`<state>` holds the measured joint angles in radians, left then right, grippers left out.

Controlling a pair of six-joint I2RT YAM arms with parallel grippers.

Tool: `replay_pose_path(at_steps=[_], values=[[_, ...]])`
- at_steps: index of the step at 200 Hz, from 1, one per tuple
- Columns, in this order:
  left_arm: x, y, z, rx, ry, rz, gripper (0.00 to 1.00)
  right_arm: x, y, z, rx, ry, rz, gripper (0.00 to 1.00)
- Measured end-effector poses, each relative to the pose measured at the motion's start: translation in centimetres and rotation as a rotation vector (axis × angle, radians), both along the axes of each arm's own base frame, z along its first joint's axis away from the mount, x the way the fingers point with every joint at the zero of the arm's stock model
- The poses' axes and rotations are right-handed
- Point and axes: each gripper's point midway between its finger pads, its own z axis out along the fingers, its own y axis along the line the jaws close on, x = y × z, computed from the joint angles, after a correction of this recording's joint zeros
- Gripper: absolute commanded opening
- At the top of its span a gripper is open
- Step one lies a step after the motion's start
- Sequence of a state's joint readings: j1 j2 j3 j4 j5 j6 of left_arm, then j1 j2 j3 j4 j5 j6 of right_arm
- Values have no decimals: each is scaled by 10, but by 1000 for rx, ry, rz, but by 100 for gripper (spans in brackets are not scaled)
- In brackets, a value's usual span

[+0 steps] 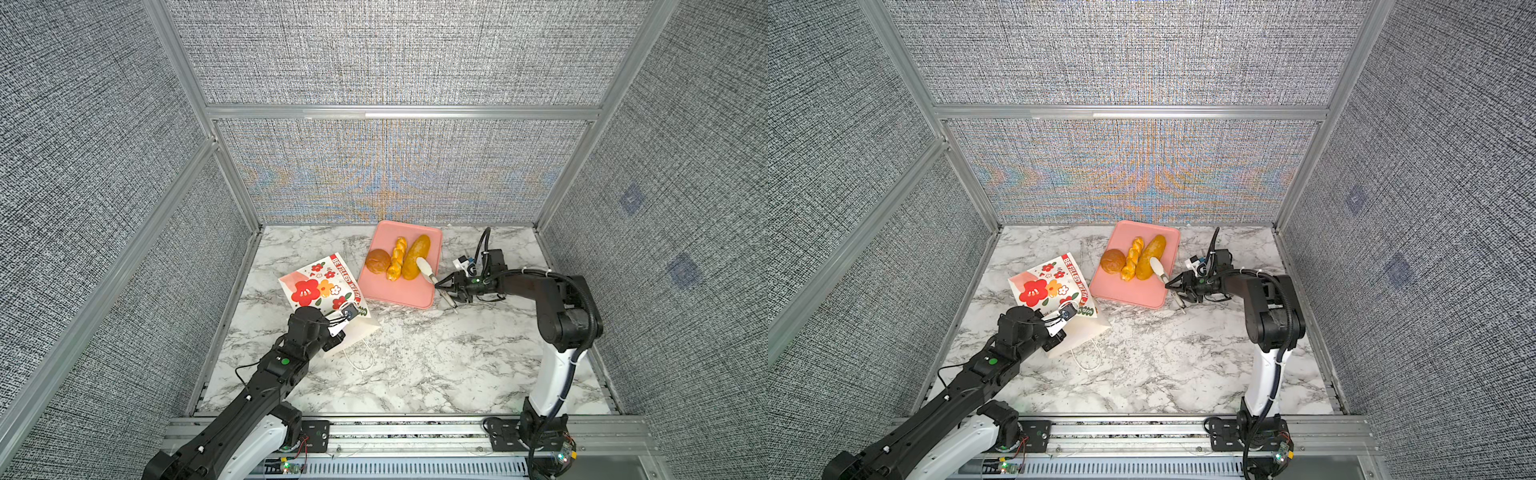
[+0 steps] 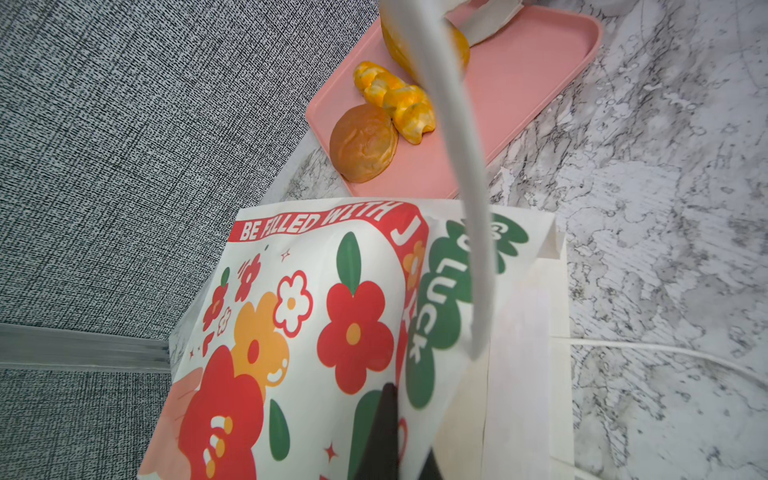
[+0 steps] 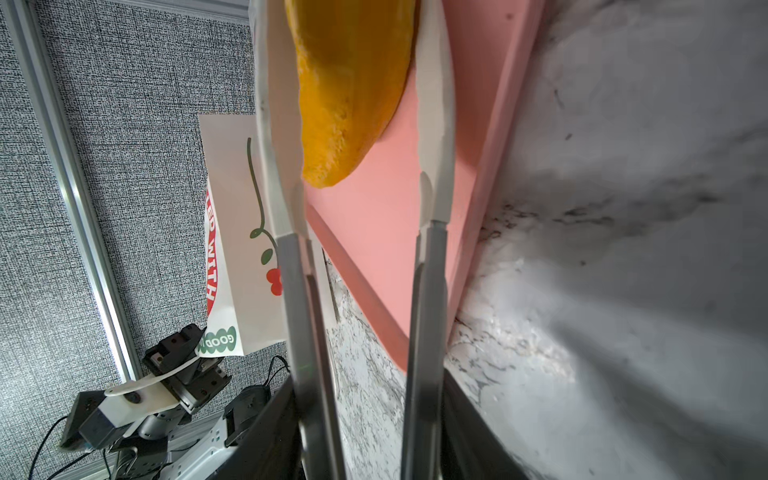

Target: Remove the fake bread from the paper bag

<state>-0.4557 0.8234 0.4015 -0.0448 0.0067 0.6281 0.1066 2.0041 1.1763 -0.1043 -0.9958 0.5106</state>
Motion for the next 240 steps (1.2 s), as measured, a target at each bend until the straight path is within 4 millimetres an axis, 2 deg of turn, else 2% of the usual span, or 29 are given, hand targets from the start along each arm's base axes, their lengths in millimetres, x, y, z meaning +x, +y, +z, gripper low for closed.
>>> replay_pose_path(at_steps=[49, 94, 129, 172, 220, 240], values=[[0, 0, 0, 0, 0, 0, 0, 2, 11, 23, -20, -39, 12, 25], [0, 0, 1, -2, -4, 0, 0, -4, -1, 41, -115, -65, -56, 0], [0, 0, 2, -4, -8, 0, 0, -12, -17, 48, -257, -67, -128, 0], [-1, 0, 5, -9, -17, 0, 0, -17, -47, 50, -486, -51, -237, 0], [-1, 0, 9, -15, -26, -3, 0, -22, -50, 61, -734, -90, -253, 0], [-1, 0, 10, -18, -31, -3, 0, -22, -45, 69, -809, -118, -240, 0]])
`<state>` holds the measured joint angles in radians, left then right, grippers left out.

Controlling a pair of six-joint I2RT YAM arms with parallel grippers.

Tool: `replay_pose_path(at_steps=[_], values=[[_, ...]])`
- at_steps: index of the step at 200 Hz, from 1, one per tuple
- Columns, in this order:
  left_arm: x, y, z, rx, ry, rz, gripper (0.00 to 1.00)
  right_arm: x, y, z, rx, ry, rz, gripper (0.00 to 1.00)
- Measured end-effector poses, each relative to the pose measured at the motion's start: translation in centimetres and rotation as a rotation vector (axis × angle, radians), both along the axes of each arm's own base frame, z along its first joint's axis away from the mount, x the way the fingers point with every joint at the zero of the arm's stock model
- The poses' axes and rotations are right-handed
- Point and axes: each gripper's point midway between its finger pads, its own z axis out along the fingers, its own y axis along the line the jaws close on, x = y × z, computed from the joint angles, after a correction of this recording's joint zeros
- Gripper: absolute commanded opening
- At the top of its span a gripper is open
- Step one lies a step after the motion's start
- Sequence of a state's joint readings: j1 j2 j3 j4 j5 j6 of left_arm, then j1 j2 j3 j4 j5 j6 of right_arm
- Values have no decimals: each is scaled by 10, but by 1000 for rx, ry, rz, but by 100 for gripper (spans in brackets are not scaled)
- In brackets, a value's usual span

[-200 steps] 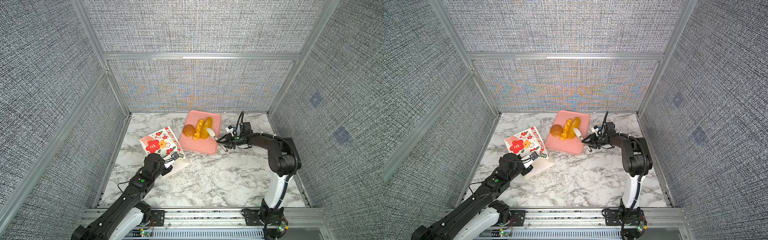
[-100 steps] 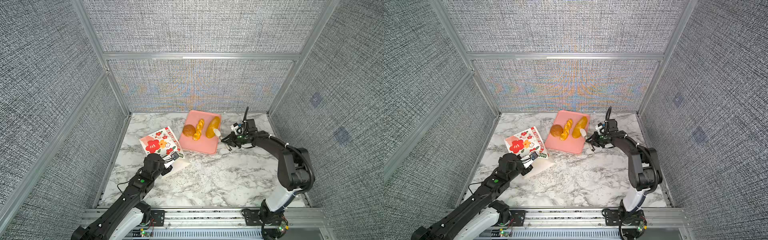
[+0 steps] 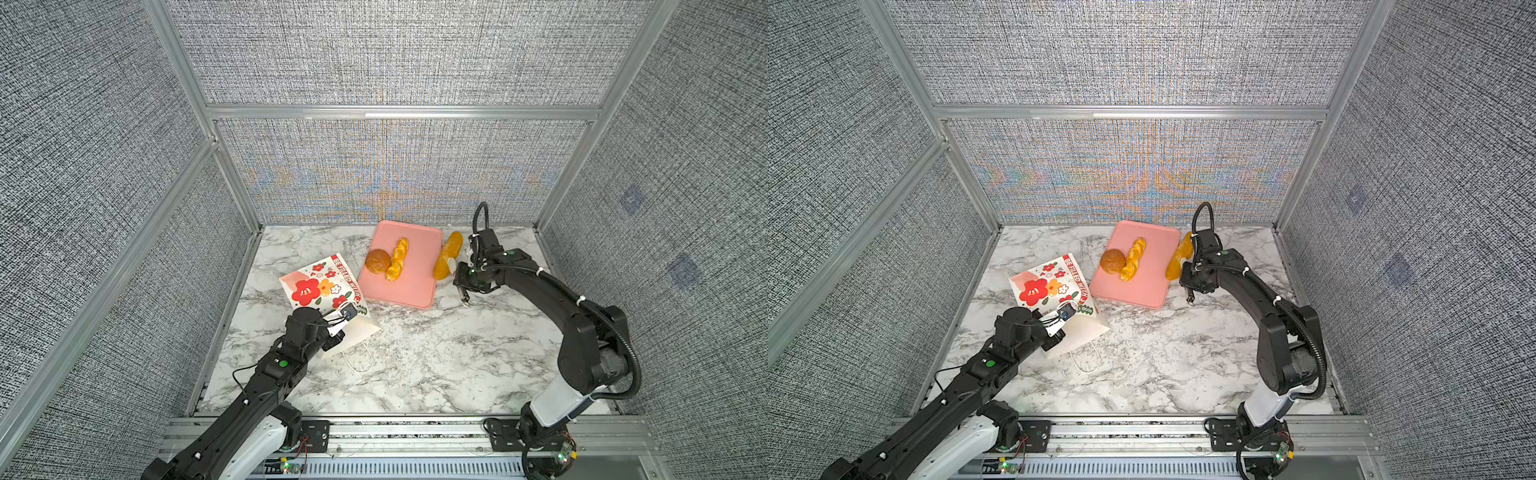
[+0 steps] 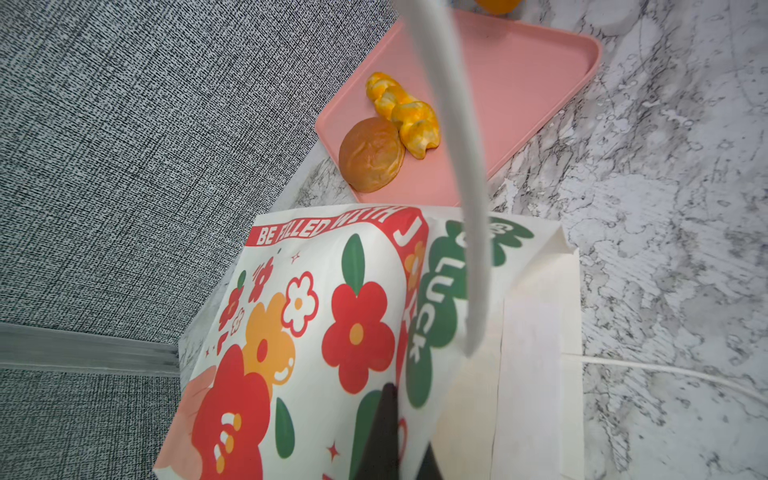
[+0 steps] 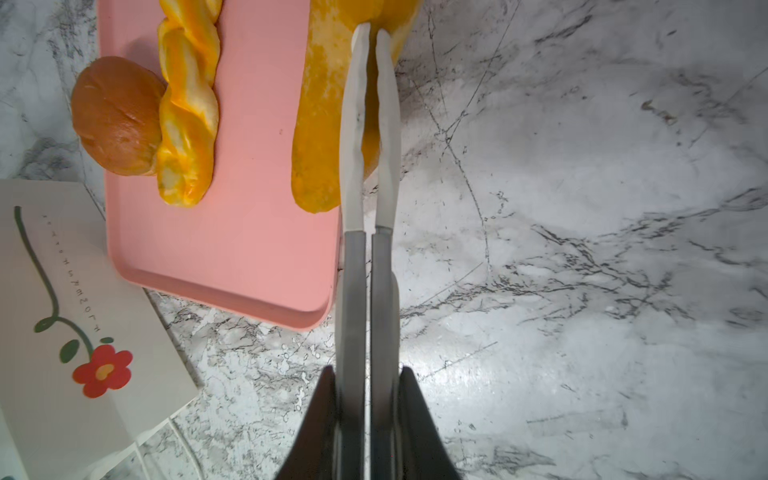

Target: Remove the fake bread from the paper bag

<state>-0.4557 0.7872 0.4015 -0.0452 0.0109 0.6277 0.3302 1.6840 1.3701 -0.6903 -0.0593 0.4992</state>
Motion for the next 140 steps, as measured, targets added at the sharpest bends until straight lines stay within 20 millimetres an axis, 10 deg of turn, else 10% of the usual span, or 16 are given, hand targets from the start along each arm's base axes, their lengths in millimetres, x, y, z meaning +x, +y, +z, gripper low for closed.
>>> replay_pose_path(at_steps=[140], values=[[-1, 0, 6, -16, -17, 3, 0, 24, 62, 25, -631, -103, 87, 0]])
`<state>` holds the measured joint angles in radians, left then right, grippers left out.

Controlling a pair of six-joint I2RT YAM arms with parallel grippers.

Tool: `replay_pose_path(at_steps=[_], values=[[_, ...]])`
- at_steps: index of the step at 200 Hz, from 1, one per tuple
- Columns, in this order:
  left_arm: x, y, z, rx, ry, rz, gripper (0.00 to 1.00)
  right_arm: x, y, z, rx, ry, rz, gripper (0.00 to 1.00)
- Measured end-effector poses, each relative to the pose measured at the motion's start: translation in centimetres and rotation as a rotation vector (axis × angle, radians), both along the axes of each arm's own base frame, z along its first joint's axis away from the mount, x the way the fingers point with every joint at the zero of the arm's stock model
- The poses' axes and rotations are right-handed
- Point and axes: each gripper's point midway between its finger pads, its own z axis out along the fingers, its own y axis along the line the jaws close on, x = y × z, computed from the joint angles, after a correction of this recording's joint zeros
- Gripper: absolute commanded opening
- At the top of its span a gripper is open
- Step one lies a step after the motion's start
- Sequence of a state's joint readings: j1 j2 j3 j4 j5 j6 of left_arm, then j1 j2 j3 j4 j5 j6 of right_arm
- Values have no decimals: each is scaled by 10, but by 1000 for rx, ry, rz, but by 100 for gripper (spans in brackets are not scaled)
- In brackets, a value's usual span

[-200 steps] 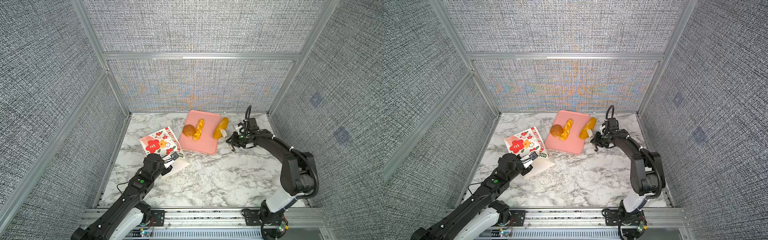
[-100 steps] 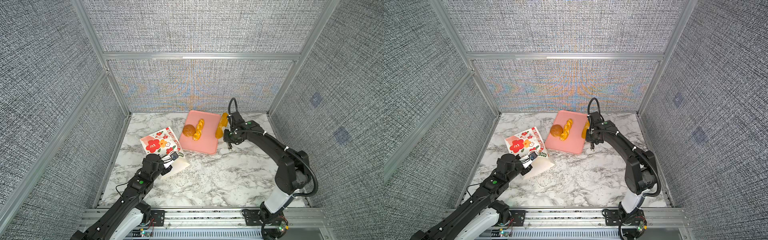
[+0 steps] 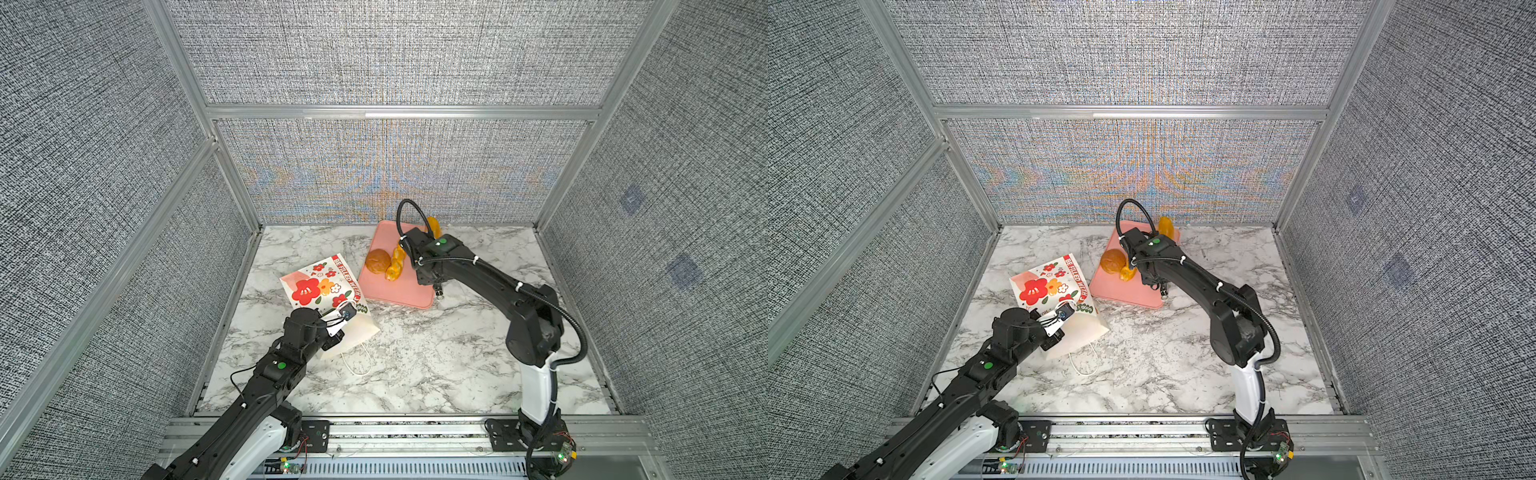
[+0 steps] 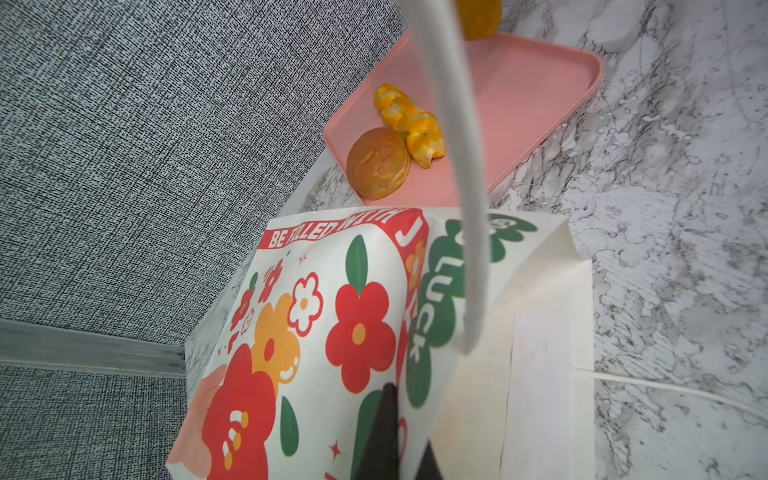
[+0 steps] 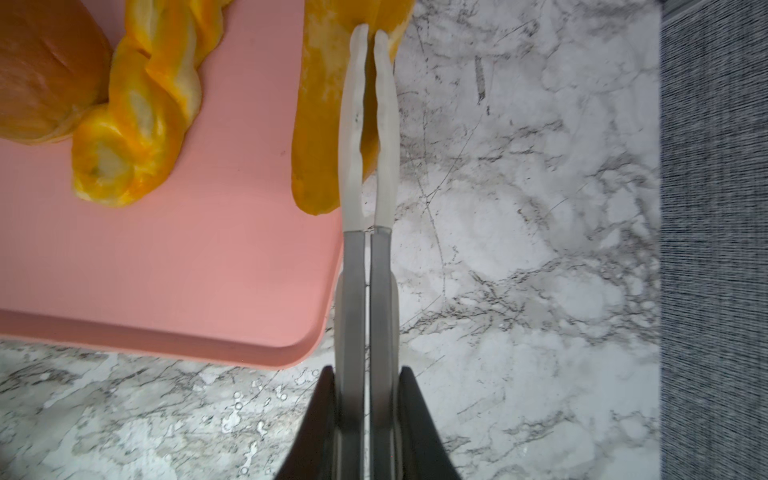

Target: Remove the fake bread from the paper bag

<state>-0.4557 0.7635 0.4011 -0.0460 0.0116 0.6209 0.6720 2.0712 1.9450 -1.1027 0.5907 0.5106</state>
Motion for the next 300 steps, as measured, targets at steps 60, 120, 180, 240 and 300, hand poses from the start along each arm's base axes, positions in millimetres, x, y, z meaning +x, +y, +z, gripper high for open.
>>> replay_pose_path(at_steps=[60, 120, 180, 240, 300], values=[[-1, -2, -1, -3, 7, -9, 0, 13, -3, -13, -271, 58, -1, 0], [-1, -2, -2, -3, 9, -13, 0, 19, 23, -42, -361, 110, 83, 0], [-1, -2, -2, -3, 9, -13, 0, 20, 36, -52, -318, 127, 116, 30], [-1, -2, -2, -3, 9, -12, 0, 5, 60, -58, -120, 181, 155, 41], [-1, -2, -2, -3, 10, -12, 0, 1, 62, -42, 13, 177, 144, 42]])
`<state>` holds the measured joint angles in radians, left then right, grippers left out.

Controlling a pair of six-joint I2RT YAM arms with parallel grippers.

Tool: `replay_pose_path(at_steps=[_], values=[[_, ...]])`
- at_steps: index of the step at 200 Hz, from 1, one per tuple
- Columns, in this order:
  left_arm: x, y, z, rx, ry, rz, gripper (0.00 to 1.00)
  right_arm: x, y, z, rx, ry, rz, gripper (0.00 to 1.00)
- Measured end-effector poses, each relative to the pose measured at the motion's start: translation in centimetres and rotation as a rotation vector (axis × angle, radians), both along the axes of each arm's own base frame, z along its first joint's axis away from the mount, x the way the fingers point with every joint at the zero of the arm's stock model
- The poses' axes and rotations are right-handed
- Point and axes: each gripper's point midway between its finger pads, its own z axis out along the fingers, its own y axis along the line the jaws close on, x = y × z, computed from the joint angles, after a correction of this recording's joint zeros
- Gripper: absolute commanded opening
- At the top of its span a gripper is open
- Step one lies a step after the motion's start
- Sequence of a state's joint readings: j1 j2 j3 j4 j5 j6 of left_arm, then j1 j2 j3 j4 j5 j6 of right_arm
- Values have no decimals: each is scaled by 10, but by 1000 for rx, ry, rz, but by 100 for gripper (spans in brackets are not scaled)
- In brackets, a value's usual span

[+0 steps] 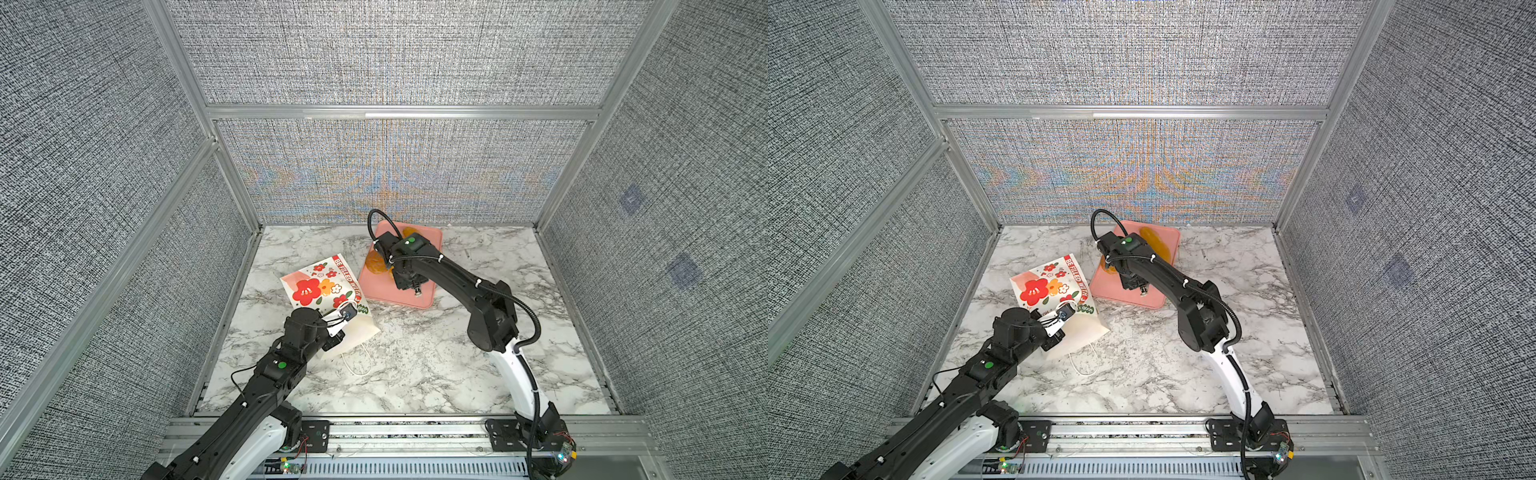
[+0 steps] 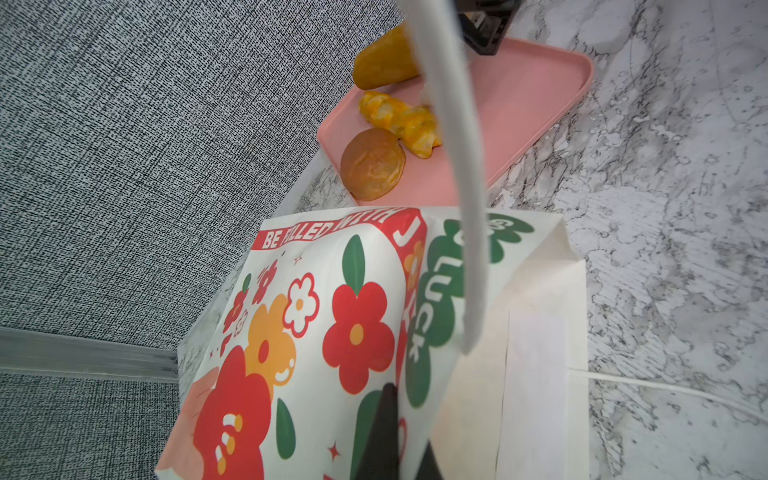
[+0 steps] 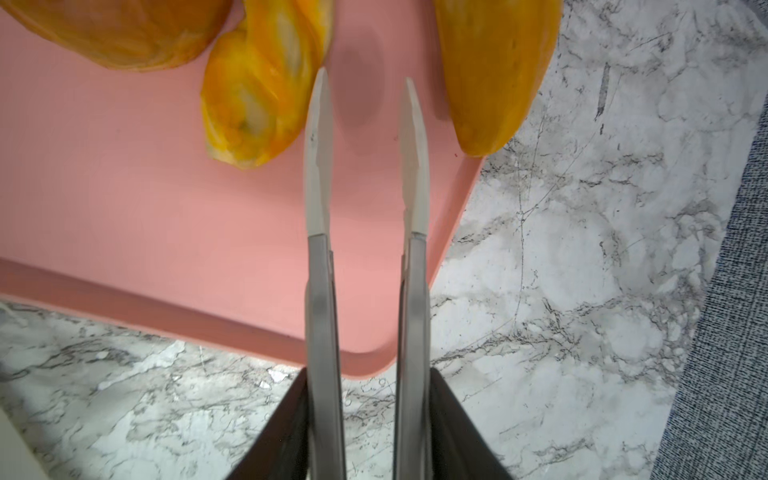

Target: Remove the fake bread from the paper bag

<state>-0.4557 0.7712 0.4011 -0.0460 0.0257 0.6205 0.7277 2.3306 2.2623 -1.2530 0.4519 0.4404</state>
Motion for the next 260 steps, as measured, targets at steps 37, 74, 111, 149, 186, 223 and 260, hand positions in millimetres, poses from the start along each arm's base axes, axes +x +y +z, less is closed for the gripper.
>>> replay_pose_path(at_steps=[37, 74, 111, 149, 186, 223, 260], values=[[0, 0, 0, 0, 0, 0, 0, -12, -12, 24, 124, -8, -13, 34], [0, 0, 0, 0, 0, 0, 0, -15, -30, 58, 380, -49, -44, 16], [0, 0, 0, 0, 1, 0, 0, 4, -54, 78, 559, -115, -99, 0], [0, 0, 0, 0, 1, 0, 0, 29, -66, 65, 589, -111, -141, 0], [0, 0, -1, 1, 2, 0, 0, 34, -69, 36, 559, -63, -163, 0], [0, 0, -2, 3, 6, -1, 0, 25, -56, 16, 615, -20, -153, 0], [0, 0, -2, 3, 7, -1, 0, 10, -29, 10, 758, 35, -144, 0]])
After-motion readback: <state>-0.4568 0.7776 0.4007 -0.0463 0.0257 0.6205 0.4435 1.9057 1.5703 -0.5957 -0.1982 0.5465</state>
